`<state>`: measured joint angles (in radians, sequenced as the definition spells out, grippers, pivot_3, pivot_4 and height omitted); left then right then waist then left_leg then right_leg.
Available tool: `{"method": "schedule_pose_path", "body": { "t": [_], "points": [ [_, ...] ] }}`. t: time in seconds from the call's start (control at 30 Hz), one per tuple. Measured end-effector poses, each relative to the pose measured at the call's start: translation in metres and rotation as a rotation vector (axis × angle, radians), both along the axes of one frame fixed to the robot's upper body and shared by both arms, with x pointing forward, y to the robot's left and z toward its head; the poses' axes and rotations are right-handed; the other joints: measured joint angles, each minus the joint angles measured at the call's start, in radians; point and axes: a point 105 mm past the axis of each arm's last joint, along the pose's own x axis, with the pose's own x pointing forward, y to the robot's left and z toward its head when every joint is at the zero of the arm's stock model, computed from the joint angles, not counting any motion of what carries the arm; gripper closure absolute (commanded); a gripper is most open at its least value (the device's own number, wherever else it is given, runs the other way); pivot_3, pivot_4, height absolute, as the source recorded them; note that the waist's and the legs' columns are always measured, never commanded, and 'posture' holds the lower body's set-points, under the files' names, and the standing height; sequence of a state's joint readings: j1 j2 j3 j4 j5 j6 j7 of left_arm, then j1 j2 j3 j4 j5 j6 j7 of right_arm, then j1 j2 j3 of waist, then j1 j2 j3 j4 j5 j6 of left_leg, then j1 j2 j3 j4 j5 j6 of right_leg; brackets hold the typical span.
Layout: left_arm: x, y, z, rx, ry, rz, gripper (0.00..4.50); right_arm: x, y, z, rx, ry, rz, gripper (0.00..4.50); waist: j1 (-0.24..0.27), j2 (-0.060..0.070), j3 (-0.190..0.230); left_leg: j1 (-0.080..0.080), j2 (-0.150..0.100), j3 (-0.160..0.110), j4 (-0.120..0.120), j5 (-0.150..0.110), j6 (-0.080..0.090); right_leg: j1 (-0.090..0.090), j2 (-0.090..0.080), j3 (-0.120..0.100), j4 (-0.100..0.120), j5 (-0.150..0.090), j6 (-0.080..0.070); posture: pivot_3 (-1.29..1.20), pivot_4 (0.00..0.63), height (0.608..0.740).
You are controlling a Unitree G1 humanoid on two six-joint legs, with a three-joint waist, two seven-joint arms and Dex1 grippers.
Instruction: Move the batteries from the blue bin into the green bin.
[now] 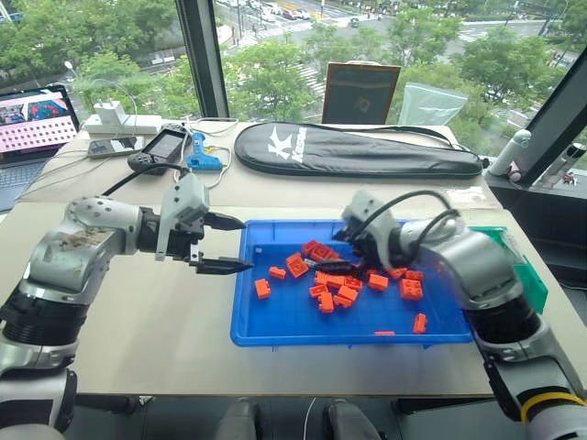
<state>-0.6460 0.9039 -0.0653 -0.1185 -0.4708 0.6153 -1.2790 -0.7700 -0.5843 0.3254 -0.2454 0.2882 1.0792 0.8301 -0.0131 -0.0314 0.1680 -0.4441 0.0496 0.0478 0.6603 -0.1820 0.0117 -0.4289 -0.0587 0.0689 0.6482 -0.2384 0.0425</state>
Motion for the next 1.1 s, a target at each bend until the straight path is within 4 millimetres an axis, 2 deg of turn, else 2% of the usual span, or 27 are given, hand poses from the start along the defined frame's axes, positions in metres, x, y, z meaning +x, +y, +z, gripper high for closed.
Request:
{"method": "schedule_pose_path", "body": {
  "t": [0.17,0.2,0.3,0.67,1.03,1.1],
  "points": [
    [-0.003,0.003,-0.005,0.013,0.012,0.008,0.00,0.004,0.002,-0.015,-0.032,0.031,-0.004,0.03,-0.001,0.000,0.000,0.000,0.000,0.000,0.000,0.000,0.000,0.000,0.000,0.000,0.000,0.000,0.000,0.00,0.150,0.733],
    [-0.004,0.003,-0.005,0.015,0.010,0.004,0.00,0.005,0.002,-0.019,-0.044,0.037,-0.006,0.54,-0.001,0.000,0.000,0.000,0.000,0.000,0.000,0.000,0.000,0.000,0.000,0.000,0.000,0.000,0.000,0.00,0.150,0.733],
    [-0.005,0.005,-0.005,0.022,0.007,0.011,0.00,0.008,0.003,-0.027,-0.059,0.049,-0.009,1.24,-0.001,0.000,0.000,0.000,0.000,0.000,0.000,0.000,0.000,0.000,0.000,0.000,0.000,0.000,0.000,0.00,0.150,0.733],
    [-0.006,0.009,-0.006,0.025,0.002,0.029,0.00,0.017,0.015,-0.028,-0.048,0.019,0.011,1.24,-0.002,0.000,0.000,0.000,0.000,0.000,0.000,0.000,0.000,0.000,0.000,0.000,0.000,0.000,0.000,0.00,0.150,0.733],
    [-0.006,0.010,-0.009,0.026,0.001,0.045,0.00,0.030,0.009,-0.047,-0.100,0.016,-0.017,1.24,-0.002,0.000,0.000,0.000,0.000,0.000,0.000,0.000,0.000,0.000,0.000,0.000,0.000,0.000,0.000,0.00,0.150,0.733],
    [-0.006,0.010,-0.009,0.026,0.000,0.047,0.00,0.031,0.007,-0.050,-0.107,0.020,-0.018,1.75,-0.002,0.000,0.000,0.000,0.000,0.000,0.000,0.000,0.000,0.000,0.000,0.000,0.000,0.000,0.000,0.00,0.150,0.733]
  ]
}}
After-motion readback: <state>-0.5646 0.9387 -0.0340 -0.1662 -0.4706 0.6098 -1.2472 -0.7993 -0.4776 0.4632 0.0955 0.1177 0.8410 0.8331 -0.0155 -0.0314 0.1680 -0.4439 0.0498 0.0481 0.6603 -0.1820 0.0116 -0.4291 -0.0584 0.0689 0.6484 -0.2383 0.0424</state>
